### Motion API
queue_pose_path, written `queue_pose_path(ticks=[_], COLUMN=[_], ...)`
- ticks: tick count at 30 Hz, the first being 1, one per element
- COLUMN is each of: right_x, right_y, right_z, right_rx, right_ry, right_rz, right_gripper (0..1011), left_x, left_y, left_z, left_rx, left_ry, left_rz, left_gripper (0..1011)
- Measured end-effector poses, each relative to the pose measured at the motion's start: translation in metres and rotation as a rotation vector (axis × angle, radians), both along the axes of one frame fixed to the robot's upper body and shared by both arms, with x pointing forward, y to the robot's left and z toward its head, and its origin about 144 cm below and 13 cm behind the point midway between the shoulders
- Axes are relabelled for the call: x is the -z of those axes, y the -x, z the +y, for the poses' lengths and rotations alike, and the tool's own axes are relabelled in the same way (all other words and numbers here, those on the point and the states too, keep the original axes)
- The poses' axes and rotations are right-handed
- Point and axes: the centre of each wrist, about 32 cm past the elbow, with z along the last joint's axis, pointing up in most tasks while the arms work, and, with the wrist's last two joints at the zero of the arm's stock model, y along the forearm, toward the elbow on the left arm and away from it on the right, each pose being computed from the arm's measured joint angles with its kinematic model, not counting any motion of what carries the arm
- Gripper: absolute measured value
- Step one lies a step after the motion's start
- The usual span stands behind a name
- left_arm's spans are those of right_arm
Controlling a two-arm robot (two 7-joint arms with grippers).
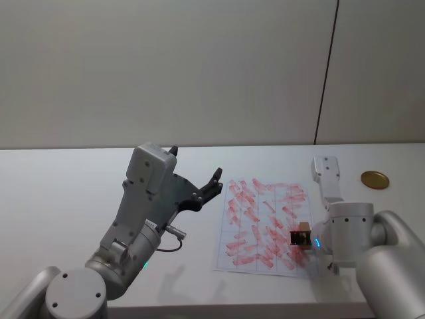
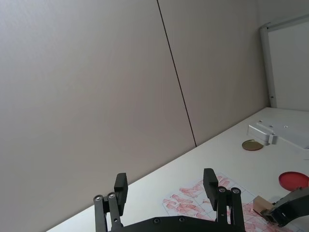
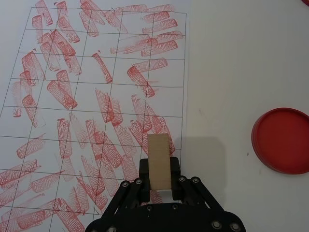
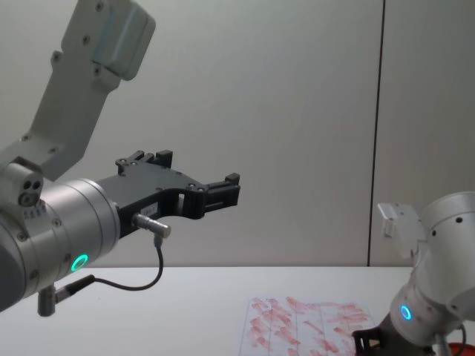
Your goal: Use the one hand to pick up the stamp and affix it onto the A4 paper.
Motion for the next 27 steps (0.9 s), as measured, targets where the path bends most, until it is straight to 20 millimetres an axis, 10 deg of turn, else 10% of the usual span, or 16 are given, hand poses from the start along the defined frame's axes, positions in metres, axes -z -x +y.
queue_pose_path(ticks=[15,27], right_x=[-0.013,-0.062], right_y=[0.000,0.002], right_z=[-0.006,-0.015], right_rx=[0.018,0.044], right_ry=[-0.033,-0.104], right_rz=[-0.034,-0.174], right_gripper=[219,219], left_x=[0.000,0.000], left_y=[0.000,0.000], left_z=[0.000,0.000], left_rx=[0.000,0.000], left_ry=[0.000,0.000], left_rz=[0.000,0.000], left_gripper=[993,993])
